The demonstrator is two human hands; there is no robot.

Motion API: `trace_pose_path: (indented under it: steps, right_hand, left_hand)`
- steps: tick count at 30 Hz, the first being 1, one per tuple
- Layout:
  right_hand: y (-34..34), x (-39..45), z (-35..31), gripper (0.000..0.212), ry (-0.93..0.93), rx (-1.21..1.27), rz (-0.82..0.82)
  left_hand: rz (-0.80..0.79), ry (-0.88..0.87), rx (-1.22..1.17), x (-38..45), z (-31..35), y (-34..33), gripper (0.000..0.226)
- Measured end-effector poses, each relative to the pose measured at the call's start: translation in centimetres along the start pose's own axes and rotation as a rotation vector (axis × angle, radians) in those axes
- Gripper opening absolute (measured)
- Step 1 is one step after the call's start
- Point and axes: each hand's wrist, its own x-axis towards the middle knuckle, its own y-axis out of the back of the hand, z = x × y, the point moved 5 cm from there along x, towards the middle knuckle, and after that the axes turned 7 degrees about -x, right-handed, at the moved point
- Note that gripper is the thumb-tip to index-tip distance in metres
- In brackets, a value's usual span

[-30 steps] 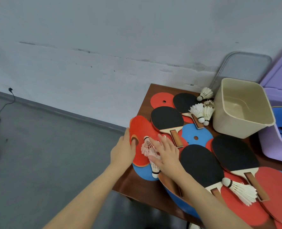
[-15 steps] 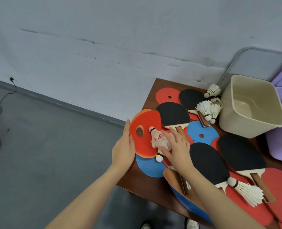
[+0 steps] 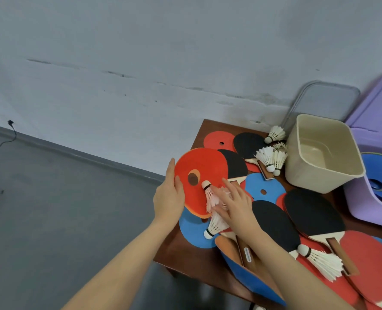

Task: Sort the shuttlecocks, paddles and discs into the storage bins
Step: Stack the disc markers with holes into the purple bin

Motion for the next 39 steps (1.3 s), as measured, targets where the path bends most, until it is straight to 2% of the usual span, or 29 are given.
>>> trace_pose_path:
  steps: [6, 11, 14, 17, 19, 24, 27, 29, 31, 35, 39]
  right_hand:
    - [3.7, -0.8, 2.5, 0.045, -0.061, 0.150, 0.064]
    - [7.0, -2.1, 5.9, 0.062, -0.097, 0.179, 0.084]
    - [8.4, -3.0, 8.4, 0.053, -0.154, 0.223, 0.134]
    - [8.5, -3.8, 10.7, 0.039, -0.248, 0.145, 0.147]
    - [8.2, -4.2, 11.6, 0.040, -0.299, 0.088, 0.102]
    - [8.7, -5.0, 13.1, 0.038, -0.348, -0.067, 0.120]
    - [9.0, -5.2, 13.3, 0.051, -0.422, -0.099, 0.184]
    - [9.2, -5.0, 12.6, 0.053, -0.387, -0.093, 0.213]
    - [9.4, -4.6, 11.6, 0.053, -0.354, -0.069, 0.226]
    - [10.4, -4.0, 10.8, 0.056, -0.451, 0.126, 0.241]
    - [9.9, -4.4, 9.9, 0.057, -0.437, 0.295, 0.172]
  left_hand:
    - [-0.013, -0.008, -0.154, -0.3, 2.6, -2.2, 0.047]
    - [-0.049, -0.066, -0.180, -0.2, 5.9, -5.5, 0.046]
    - [-0.075, -0.091, -0.183, -0.5, 7.7, -7.5, 0.046]
    - [-0.154, -0.105, -0.110, -1.0, 8.9, -9.8, 0.048]
    - [-0.172, -0.100, -0.044, -1.2, 9.0, -10.8, 0.048]
    - [-0.095, -0.139, 0.029, -0.5, 9.1, -10.0, 0.046]
    - [-0.078, -0.150, 0.001, -0.2, 9.3, -9.1, 0.045]
    - [-0.080, -0.152, -0.027, -0.3, 9.4, -8.5, 0.045]
    - [-0.096, -0.165, -0.081, -0.6, 9.4, -8.0, 0.045]
    - [-0.162, -0.186, -0.164, -1.2, 9.3, -7.5, 0.047]
    - [-0.210, -0.181, -0.232, -2.0, 8.6, -6.8, 0.040]
